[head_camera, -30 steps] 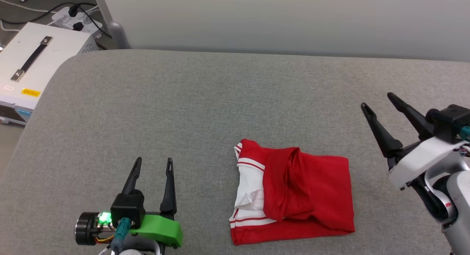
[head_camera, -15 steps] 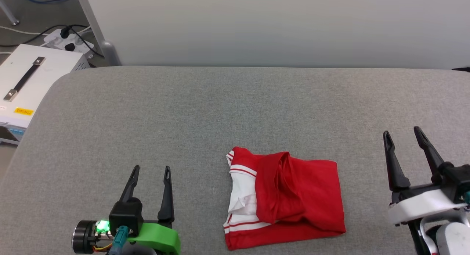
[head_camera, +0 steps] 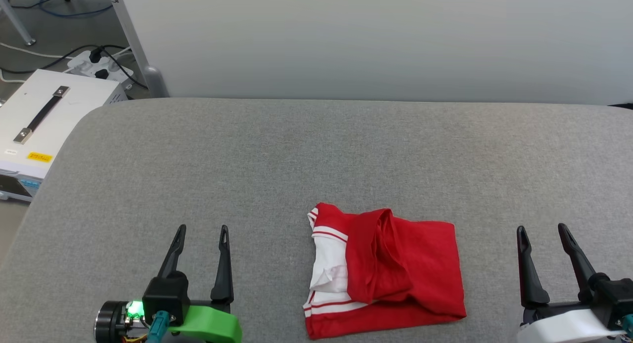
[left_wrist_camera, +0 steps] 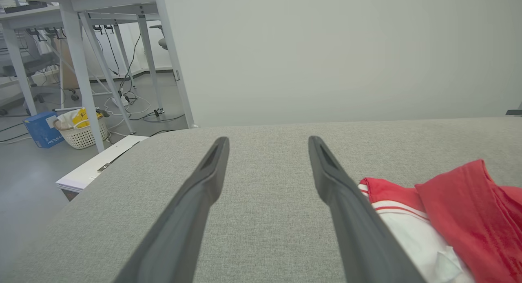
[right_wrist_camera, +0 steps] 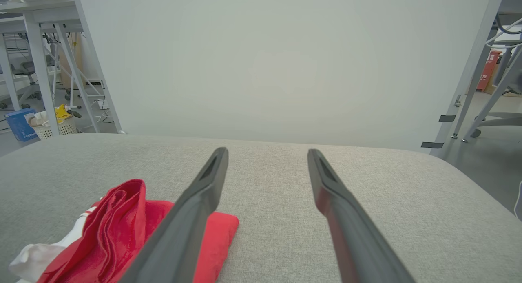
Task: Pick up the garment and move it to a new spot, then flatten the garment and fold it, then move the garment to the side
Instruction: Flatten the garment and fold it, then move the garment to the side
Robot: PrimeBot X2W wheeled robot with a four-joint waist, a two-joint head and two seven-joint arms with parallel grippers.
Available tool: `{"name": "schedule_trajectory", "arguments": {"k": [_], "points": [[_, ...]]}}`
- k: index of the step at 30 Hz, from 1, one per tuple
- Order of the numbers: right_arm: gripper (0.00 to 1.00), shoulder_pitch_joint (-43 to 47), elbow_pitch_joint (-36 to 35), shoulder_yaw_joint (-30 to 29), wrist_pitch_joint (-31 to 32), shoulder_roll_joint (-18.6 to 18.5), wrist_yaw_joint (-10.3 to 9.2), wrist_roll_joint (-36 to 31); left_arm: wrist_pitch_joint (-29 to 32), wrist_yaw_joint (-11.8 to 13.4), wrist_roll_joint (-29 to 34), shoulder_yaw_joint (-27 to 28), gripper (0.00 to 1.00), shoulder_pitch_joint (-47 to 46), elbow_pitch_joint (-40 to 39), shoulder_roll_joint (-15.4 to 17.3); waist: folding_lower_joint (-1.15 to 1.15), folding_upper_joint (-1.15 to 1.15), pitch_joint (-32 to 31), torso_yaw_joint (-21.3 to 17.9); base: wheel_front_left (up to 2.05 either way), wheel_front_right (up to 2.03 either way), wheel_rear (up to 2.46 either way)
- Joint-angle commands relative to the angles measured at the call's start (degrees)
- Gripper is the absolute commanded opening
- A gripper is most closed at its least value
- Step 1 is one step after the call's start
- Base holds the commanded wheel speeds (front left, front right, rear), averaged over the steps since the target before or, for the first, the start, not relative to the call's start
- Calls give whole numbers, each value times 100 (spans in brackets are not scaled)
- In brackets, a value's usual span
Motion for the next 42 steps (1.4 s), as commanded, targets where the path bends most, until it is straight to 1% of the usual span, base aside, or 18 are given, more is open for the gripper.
{"name": "schedule_trajectory", "arguments": {"k": [1,11,17,20,23,25,27,29,30,34,39,42], "points": [[100,115,-40,-10,-51,28,-5,9,-34,-48,-24,17,100,133,-43,20,0,0,-31,15,0,0,0],[100,312,29,13,-52,107,-5,-25,-34,-76,-44,69,100,267,-66,9,0,0,-92,23,0,0,0],[100,99,-7,-43,-52,77,-5,-129,-34,-83,-23,80,100,227,-51,5,0,0,-6,25,0,0,0],[100,-287,-123,-150,-52,-73,-5,-133,-34,-74,-24,80,100,179,-34,-4,0,0,58,22,0,0,0],[100,-740,-177,-169,-52,-354,-5,-105,-34,-73,-23,59,100,138,-12,-14,0,0,120,27,0,0,0],[100,-1071,-54,-94,-48,-635,-5,-1,-34,-73,-22,46,100,102,1,-20,0,0,172,34,0,0,0],[100,-1449,108,50,117,-980,-5,190,-34,-74,-17,30,100,54,10,-26,0,0,233,53,0,0,0],[100,-1815,258,285,524,-1332,-5,522,-34,-73,-15,16,100,7,13,-32,0,0,293,71,0,0,0],[100,-2000,332,478,823,-1549,-5,773,-34,-74,-15,7,100,-20,17,-35,0,0,323,84,0,0,0],[100,-2447,347,1221,2083,-2156,-5,1832,-34,-62,-21,-4,100,-81,39,-46,0,0,413,105,0,0,0],[100,-2617,460,1923,3799,-2712,-5,3157,-34,-54,-32,-40,100,-176,60,-61,0,0,514,156,0,0,0],[100,-2585,564,2204,4609,-2918,-5,3786,-34,-52,-41,-69,100,-236,69,-69,0,0,566,205,0,0,0]]}}
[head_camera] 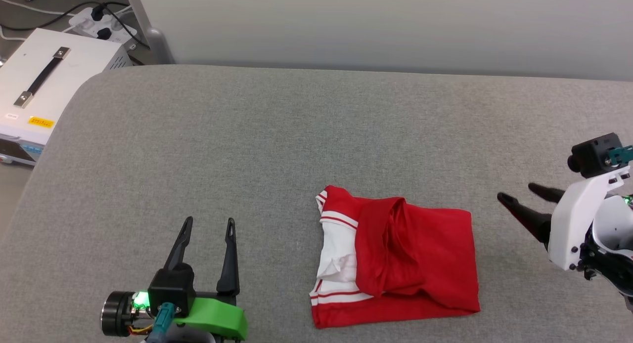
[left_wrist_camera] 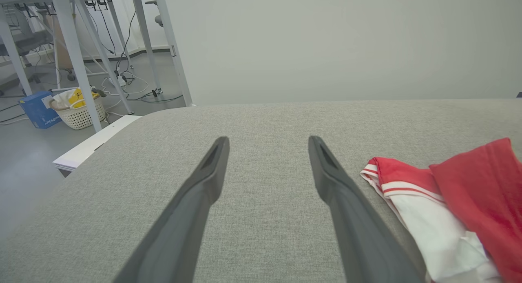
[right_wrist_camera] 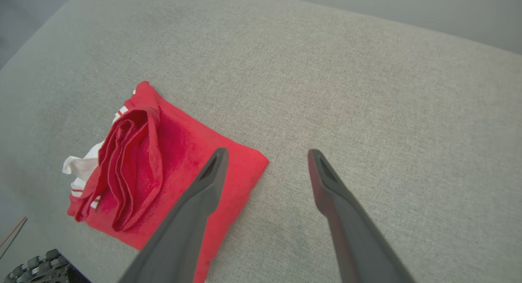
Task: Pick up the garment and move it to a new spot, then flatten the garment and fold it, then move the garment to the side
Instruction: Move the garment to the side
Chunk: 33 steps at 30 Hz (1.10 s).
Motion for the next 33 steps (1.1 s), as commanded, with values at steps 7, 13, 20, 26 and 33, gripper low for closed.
{"name": "schedule_trajectory", "arguments": {"k": [7,13,20,26,33], "points": [[100,203,396,254,1009,-74,-5,1013,-34,-2,-47,-107,100,-240,-12,-44,0,0,260,221,0,0,0],[100,174,785,416,948,167,-5,1160,-34,7,-73,-170,100,-377,-3,-54,0,0,514,405,0,0,0],[100,19,1220,678,677,469,-5,1260,-34,37,-102,-276,100,-541,10,-63,0,0,768,563,0,0,0],[100,-32,1364,1097,568,474,-5,1356,-34,72,-121,-314,100,-645,29,-66,0,0,858,613,0,0,0],[0,-229,1143,1476,-1,206,-5,1311,-34,145,-187,-327,100,-623,74,-68,0,0,783,517,0,0,0]]}}
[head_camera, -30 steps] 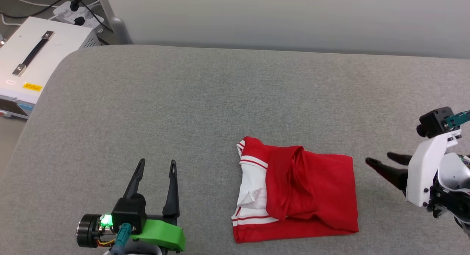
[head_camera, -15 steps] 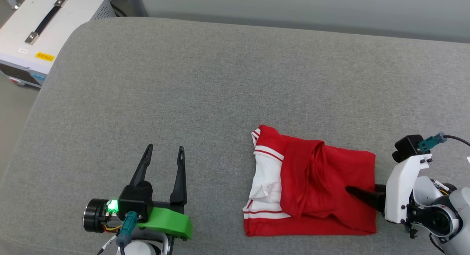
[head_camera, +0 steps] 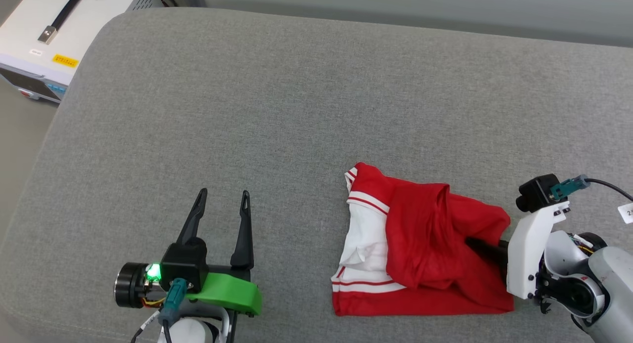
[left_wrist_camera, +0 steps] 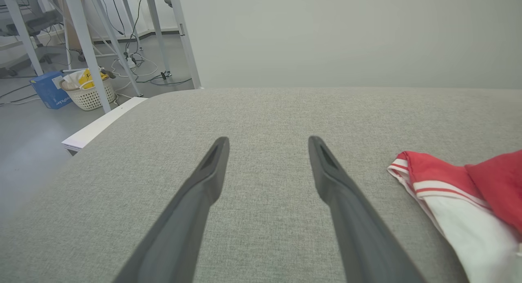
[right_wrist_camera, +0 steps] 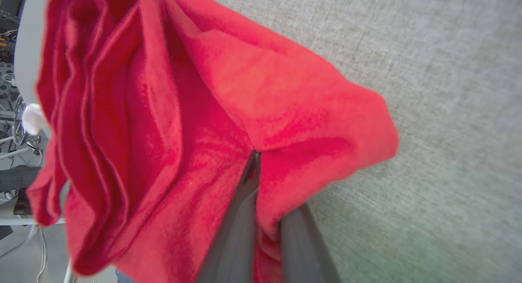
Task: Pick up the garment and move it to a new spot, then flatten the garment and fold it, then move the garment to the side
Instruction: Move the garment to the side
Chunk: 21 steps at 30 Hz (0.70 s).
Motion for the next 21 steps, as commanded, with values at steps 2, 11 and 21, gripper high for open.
{"name": "schedule_trajectory", "arguments": {"k": [2,11,21], "points": [[0,-79,-45,174,-241,-78,-5,-32,-34,49,-77,-12,100,-37,35,-31,-1,0,-112,-92,0,0,0],[0,-470,-553,598,-908,-761,-5,-449,-34,56,-74,45,100,116,33,-32,-1,0,-363,-593,0,0,0],[0,-967,-945,720,-928,-1533,-5,-725,-34,51,-20,131,100,157,-46,-32,-1,0,-299,-1534,0,0,0]]}}
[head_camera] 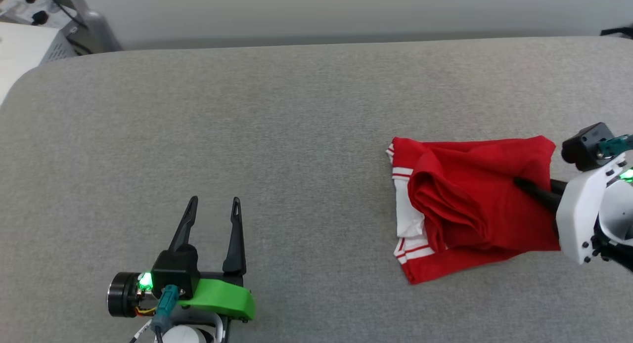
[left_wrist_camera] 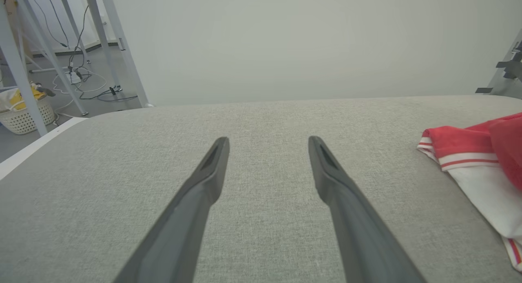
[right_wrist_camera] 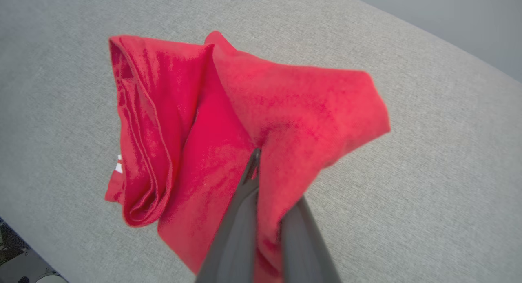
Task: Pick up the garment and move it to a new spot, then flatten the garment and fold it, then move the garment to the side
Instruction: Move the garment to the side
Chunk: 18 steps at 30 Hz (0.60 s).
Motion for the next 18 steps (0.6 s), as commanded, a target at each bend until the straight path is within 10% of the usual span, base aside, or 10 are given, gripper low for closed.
{"name": "schedule_trajectory", "arguments": {"k": [1,18], "points": [[0,-138,-28,-44,2,-89,-5,4,-34,0,62,14,100,-24,-29,-23,0,0,59,-473,0,0,0],[0,-946,1161,-668,357,-1022,-5,27,-34,-164,339,37,100,-619,-318,147,0,0,1085,-758,0,0,0]]}}
